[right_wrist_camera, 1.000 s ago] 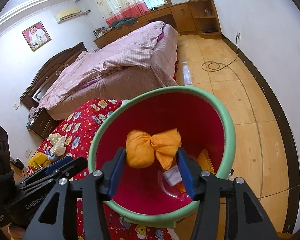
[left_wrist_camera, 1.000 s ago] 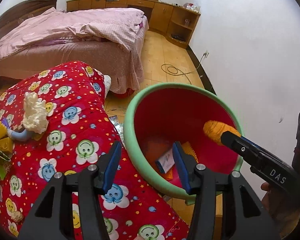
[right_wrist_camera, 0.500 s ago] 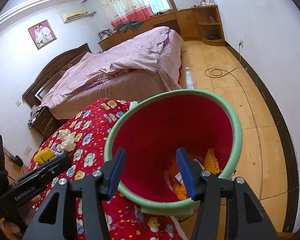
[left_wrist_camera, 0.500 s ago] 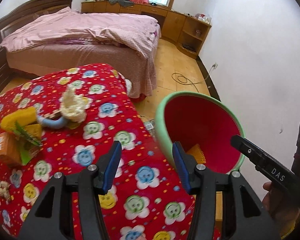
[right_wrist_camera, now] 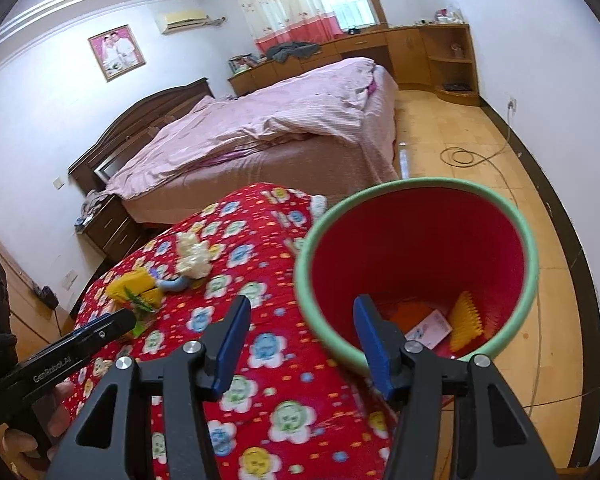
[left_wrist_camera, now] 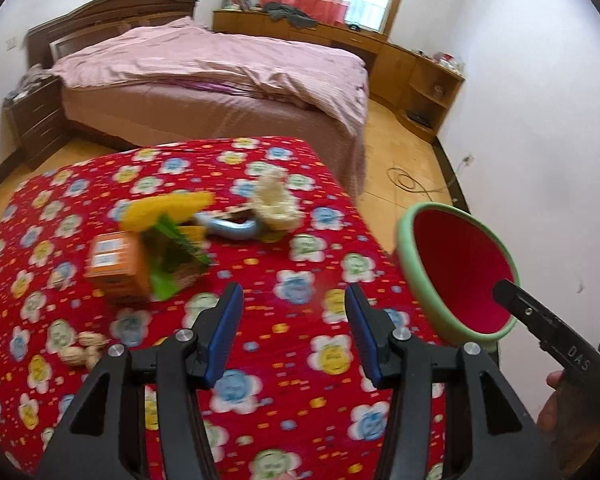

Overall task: Collect trash
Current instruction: 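Move both tools back over the bedspread toward the remaining items, then grasp the white tissue with the right tool while the left tool grasps the small orange box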

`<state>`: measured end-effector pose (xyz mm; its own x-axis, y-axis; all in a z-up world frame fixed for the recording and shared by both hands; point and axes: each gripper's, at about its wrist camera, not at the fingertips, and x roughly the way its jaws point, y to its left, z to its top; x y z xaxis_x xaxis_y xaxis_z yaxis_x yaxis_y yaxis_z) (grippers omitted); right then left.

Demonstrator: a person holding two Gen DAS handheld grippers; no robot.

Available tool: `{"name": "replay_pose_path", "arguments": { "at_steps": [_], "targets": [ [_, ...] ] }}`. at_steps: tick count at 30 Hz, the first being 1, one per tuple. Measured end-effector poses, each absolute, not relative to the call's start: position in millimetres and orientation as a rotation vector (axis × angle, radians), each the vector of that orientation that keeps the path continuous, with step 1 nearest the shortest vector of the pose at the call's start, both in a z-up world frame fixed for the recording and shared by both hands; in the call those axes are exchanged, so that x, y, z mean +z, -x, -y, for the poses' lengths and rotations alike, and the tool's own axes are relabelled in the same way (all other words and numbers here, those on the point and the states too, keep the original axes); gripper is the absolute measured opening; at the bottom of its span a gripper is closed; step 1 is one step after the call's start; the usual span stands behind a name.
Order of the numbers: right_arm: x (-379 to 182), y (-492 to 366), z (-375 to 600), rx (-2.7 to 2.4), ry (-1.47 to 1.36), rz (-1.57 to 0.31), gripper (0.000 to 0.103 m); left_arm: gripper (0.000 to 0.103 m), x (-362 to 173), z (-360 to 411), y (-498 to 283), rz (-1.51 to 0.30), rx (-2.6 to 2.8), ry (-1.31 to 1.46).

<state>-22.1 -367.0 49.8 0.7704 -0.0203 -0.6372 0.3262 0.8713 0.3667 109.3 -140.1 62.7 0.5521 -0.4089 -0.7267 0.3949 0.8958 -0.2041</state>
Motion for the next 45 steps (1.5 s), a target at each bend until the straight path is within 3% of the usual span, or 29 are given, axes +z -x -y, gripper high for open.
{"name": "replay_pose_path", "arguments": {
  "at_steps": [14,22,45],
  "targets": [
    [48,-14,303,-0.080,-0.431,-0.710,0.058,0.054,53,58,-132,-0.860,-0.309,0.083],
    [41,-35,288,-0.051,-0.413,-0.745,0.058,0.060,30,53,-152,-0.881,-0.248,0.052],
    [-4,-175,261,0.022,-0.325,-0.850,0.058,0.060,-3,41,-194,-0.897,-0.230,0.136]
  ]
}}
